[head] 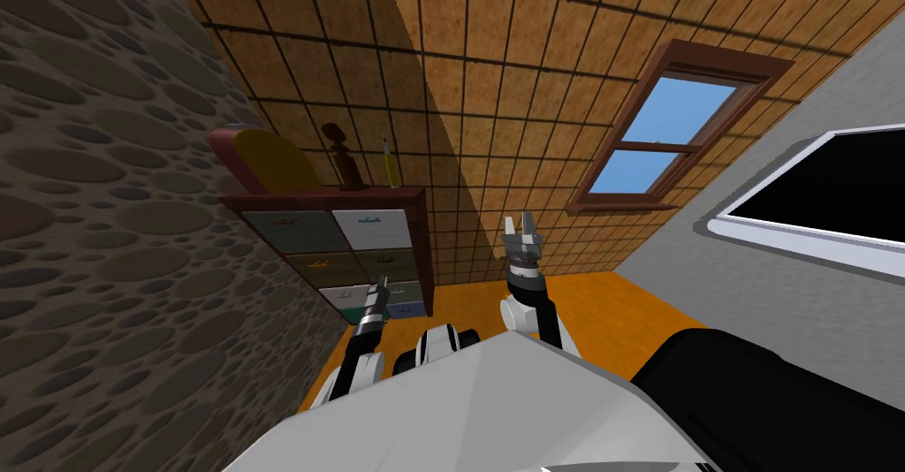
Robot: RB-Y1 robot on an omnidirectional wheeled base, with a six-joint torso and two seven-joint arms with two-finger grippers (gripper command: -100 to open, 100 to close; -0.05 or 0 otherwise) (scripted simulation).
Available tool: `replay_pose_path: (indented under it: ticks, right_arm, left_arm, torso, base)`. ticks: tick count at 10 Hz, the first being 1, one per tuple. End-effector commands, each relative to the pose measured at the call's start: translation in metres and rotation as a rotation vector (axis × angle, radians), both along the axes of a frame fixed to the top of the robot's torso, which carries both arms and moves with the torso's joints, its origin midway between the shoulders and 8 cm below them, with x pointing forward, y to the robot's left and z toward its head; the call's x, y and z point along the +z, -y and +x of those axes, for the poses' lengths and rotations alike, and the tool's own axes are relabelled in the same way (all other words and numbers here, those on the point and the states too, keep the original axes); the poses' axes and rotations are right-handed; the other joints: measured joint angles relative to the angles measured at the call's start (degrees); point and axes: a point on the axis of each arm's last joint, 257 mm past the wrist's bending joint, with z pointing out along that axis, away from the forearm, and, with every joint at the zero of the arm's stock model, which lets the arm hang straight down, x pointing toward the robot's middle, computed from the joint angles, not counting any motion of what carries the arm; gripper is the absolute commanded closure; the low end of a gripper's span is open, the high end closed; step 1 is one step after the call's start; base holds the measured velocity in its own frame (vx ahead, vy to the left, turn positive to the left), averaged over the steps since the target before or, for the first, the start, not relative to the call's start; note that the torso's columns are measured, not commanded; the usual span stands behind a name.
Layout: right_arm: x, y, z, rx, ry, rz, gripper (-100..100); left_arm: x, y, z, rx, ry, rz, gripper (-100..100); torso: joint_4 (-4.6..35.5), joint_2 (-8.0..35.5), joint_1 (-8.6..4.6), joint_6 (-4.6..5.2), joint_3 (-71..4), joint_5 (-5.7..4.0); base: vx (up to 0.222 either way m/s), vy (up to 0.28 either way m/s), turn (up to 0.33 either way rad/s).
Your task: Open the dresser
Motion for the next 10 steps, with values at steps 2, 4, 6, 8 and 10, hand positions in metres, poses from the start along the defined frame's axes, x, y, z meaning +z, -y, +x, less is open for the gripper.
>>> replay_pose_path:
  ticks: [2, 4, 6, 8, 10]
  right_arm:
    - [0.000, 0.000, 0.000, 0.000, 0.000, 0.000, 0]
    - [0.000, 0.000, 0.000, 0.000, 0.000, 0.000, 0]
    - [0.000, 0.000, 0.000, 0.000, 0.000, 0.000, 0]
    - [0.000, 0.000, 0.000, 0.000, 0.000, 0.000, 0]
    - [0.000, 0.000, 0.000, 0.000, 0.000, 0.000, 0]
  left_arm:
    - [-0.004, -0.017, -0.002, -0.018, -0.014, 0.071, -100]
    - [-0.005, -0.027, -0.002, -0.027, -0.024, 0.110, -100]
    - [0.003, -0.022, 0.007, -0.017, -0.019, 0.083, -100]
    - [0.006, -0.009, 0.009, -0.004, -0.011, 0.029, -100]
    - [0.008, 0.001, 0.010, 0.006, -0.006, -0.013, -100]
  torso:
    - [0.07, 0.24, 0.04, 0.00, 0.15, 0.01]
    - [0.12, 0.42, 0.08, 0.01, 0.26, 0.03]
    - [0.07, 0.16, 0.06, 0.01, 0.12, 0.02]
    - [0.07, 0.31, 0.00, 0.00, 0.17, 0.00]
    - [0.22, 0.78, 0.13, 0.01, 0.49, 0.04]
  base:
    - [0.021, -0.003, 0.000]
    - [0.027, 0.002, -0.002]
    - [0.154, -0.005, -0.013]
    - [0.093, -0.001, 0.000]
    - [-0.001, 0.014, -0.002]
